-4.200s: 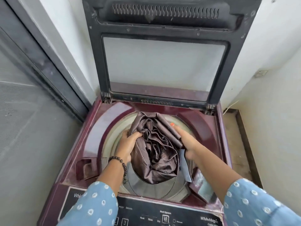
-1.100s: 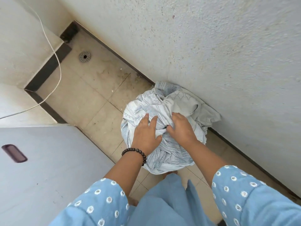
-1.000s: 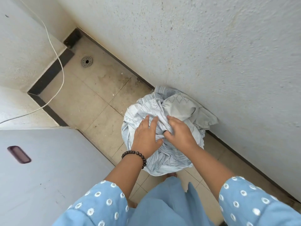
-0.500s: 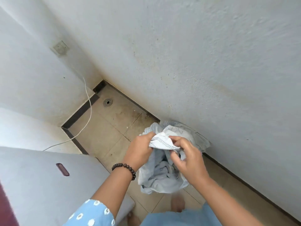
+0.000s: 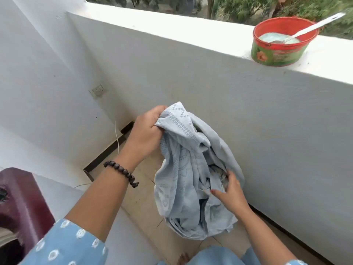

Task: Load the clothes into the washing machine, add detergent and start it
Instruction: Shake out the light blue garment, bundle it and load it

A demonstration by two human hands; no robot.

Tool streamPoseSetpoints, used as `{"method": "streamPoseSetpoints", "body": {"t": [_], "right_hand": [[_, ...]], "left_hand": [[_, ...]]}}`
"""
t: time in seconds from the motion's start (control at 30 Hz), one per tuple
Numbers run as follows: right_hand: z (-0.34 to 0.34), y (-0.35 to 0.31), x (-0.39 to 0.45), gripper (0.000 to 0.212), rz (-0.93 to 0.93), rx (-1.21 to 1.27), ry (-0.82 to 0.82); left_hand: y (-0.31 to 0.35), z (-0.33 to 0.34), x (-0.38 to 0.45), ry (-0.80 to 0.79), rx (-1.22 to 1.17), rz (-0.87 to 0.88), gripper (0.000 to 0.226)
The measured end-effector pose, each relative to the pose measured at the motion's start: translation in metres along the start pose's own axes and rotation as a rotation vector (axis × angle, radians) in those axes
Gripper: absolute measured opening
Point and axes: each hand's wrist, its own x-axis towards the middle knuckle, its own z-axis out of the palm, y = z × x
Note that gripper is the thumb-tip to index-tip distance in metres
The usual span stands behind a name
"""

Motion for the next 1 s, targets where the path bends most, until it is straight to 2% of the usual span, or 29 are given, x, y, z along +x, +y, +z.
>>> {"method": "streamPoseSetpoints", "body": {"t": [0.17,0.33,0.37,0.43,0.47,0.57,0.7,0.73,0.8,0.87,0.9,0.93,1.0], "right_hand": [[-0.010,-0.005,0.001,0.093,0.117,-0.012,0.040],[0.005,-0.013,-0.002,0.083,0.160,-0.075,0.003],[0.008,-0.015,-0.003,0.078,0.183,-0.083,0.016],[0.007,-0.023,-0.006,0.051,0.183,-0.047,0.069],[0.003,-0.028,-0.006,0.041,0.152,-0.027,0.112],[-0.026,-0.058,-0.009,0.029,0.014,0.052,0.264],[-0.083,-0.123,-0.028,0.017,-0.237,0.163,0.398],[-0.096,-0.140,-0.034,0.019,-0.287,0.201,0.421],[-0.118,-0.169,-0.047,0.025,-0.393,0.282,0.447],[-0.133,-0.194,-0.065,0.031,-0.511,0.302,0.407],[-0.138,-0.204,-0.074,0.034,-0.565,0.309,0.352],[-0.141,-0.214,-0.084,0.038,-0.614,0.311,0.282],[-0.140,-0.230,-0.102,0.042,-0.708,0.289,0.129]], "left_hand": [[0.041,-0.027,-0.004,0.004,-0.194,0.068,0.030],[0.082,-0.041,-0.006,0.018,-0.428,0.137,0.032],[0.089,-0.043,-0.007,0.010,-0.481,0.159,0.031],[0.101,-0.046,-0.010,0.001,-0.550,0.207,0.028],[0.104,-0.047,-0.011,0.006,-0.569,0.220,0.028],[0.097,-0.046,-0.013,0.017,-0.536,0.201,0.030],[0.069,-0.029,-0.024,-0.011,-0.229,0.078,0.027],[0.064,-0.025,-0.028,-0.067,-0.157,0.030,0.029],[0.059,-0.020,-0.036,-0.327,-0.024,-0.092,0.043],[0.058,-0.019,-0.042,-0.615,0.183,-0.158,0.077],[0.059,-0.020,-0.044,-0.693,0.228,-0.166,0.090],[0.060,-0.020,-0.045,-0.712,0.225,-0.152,0.095],[0.065,-0.019,-0.044,-0.646,0.140,-0.070,0.093]]}}
